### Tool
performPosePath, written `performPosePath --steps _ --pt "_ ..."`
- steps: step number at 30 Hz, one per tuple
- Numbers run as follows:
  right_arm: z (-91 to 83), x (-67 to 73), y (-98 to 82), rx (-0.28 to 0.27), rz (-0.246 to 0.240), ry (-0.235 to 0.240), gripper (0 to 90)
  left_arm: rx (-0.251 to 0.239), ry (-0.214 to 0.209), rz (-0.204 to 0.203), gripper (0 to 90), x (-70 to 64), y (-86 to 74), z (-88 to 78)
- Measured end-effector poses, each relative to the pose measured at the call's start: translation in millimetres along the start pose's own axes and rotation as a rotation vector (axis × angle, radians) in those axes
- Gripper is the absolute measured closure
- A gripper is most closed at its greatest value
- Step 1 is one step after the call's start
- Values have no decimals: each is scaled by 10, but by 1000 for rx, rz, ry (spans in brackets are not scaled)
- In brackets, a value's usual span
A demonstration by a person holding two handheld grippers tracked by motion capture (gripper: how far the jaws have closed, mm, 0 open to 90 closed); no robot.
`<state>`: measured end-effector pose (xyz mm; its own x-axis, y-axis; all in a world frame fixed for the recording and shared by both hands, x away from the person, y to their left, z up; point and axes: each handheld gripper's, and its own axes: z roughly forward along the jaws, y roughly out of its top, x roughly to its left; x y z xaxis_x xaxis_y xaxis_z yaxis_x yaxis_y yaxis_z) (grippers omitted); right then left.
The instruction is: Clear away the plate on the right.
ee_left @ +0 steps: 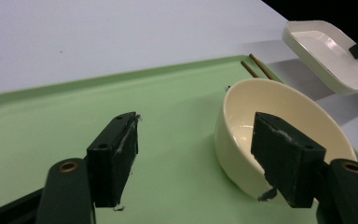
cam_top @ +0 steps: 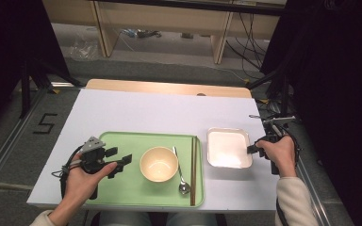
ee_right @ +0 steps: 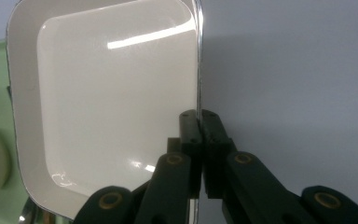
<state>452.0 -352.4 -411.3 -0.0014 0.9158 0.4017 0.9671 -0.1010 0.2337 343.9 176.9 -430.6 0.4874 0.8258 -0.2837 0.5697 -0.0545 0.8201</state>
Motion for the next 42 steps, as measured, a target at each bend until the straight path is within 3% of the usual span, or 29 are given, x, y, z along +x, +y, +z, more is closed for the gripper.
performPosePath --steps 7,10,13,14,20,25,27,28,30,32,33,36,37,40,42 --pt "-93 252 23 -31 -33 51 900 2 -22 4 314 -70 172 157" --pt "-117 348 29 -26 -3 66 900 10 -38 3 314 -103 229 208" --pt "-126 418 25 -48 -63 60 900 18 -45 8 314 -131 281 249" --pt "-149 477 19 -21 -22 67 900 18 -44 7 314 -141 292 259" --pt "-201 667 27 -52 -49 93 900 33 -49 14 317 -200 386 323" --pt "-167 836 32 -74 -95 117 900 38 -78 4 325 -285 481 410" --pt "-157 921 28 -62 -84 120 900 35 -90 9 330 -336 525 455" --pt "-131 931 30 -85 -129 121 900 46 -107 8 345 -363 551 472" --pt "-131 1035 18 -51 -89 133 900 48 -125 15 373 -419 603 507" --pt "-105 1085 8 -71 -133 130 900 51 -130 23 371 -472 654 538" --pt "-116 1132 -2 -50 -112 127 900 51 -131 19 365 -501 675 555" --pt "-89 1191 -12 -58 -130 127 900 54 -143 20 348 -573 720 618" --pt "-66 1195 -14 -75 -159 127 900 62 -146 14 346 -601 729 632" --pt "-55 1259 -29 -51 -137 129 900 76 -157 8 345 -659 751 693" --pt "-49 1282 -36 -53 -148 125 900 85 -155 12 347 -681 763 734"
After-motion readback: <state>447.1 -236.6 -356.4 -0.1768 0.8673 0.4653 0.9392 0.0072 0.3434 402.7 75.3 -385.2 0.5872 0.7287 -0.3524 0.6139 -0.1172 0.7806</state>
